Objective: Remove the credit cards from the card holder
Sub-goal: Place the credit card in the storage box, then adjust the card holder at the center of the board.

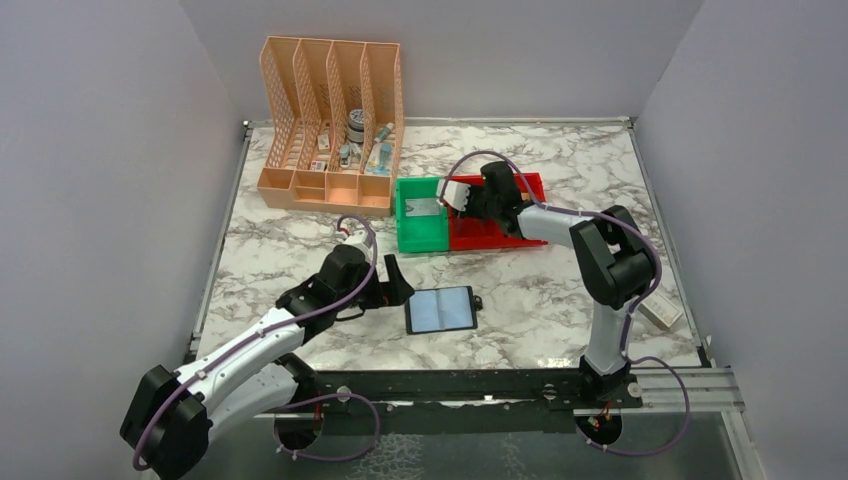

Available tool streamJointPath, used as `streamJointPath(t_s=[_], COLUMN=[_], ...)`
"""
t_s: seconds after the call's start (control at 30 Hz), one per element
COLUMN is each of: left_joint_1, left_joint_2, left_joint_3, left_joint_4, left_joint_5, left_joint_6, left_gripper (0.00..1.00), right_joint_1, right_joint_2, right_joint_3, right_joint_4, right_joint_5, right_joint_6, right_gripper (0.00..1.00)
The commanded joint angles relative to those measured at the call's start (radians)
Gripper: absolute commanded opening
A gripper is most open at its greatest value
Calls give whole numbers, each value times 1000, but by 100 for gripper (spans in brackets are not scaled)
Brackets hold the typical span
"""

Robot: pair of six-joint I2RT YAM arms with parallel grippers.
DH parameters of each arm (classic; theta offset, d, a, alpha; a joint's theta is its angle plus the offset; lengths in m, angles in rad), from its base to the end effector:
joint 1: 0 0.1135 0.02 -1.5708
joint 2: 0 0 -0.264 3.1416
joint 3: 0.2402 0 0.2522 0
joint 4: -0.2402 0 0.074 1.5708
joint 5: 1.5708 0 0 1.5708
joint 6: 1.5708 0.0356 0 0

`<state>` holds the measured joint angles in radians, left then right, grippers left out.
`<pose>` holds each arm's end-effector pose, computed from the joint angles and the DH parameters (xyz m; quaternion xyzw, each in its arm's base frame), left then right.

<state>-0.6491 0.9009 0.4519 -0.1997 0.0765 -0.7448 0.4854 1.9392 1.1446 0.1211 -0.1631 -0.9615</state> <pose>0.1498 -0.1171 0.2020 -0.0258 0.8947 -0.3116 0.3189 0.3642 0.1986 0.1590 -0.6210 0.6497 -0.0306 0.4374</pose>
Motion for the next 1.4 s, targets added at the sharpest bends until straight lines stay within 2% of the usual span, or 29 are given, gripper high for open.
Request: streamJointPath(t_s=[0.0,0.37,0.43,0.53,0.67,0.73,0.8,0.87,0.97,1.17,1.37], left_joint_1=[5,5,4,5,3,2,1,0,-2,-12,-56], left_joint_2=[11,37,40,50,85,107,119,114,103,126,158], left_joint_3=[12,-16,-20,-29,-42,-43,-47,-62,-85,-87,-87], left_joint_4=[45,106,111,132,163,175,179,200,245,289,296], left_joint_5=[50,106,107,120,142,154,157,154,164,202,174], left_joint_6=[15,-2,-2,-7,-21,-26,-33,-48,-71,-90,-103], left_gripper=[97,96,96,96,94,90,87,85,81,73,72], right_joint_1=[8,8,8,8,9,8,13,27,78,211,255], right_joint_2=[-12,-146,-185,-302,-513,-569,-588,-589,-596,-603,-576], right_joint_3=[20,-68,-91,-154,-330,-395,-432,-462,-494,-515,-499], right_joint_4=[-9,77,104,169,268,213,115,49,-13,-133,-255], right_joint_5=[-25,-48,-33,-35,-143,-211,-301,-373,-371,-211,-41], right_joint_6=[36,184,255,507,1126,1389,1525,1554,1556,1549,1533], right_gripper=[35,43,43,43,41,40,40,40,37,32,33])
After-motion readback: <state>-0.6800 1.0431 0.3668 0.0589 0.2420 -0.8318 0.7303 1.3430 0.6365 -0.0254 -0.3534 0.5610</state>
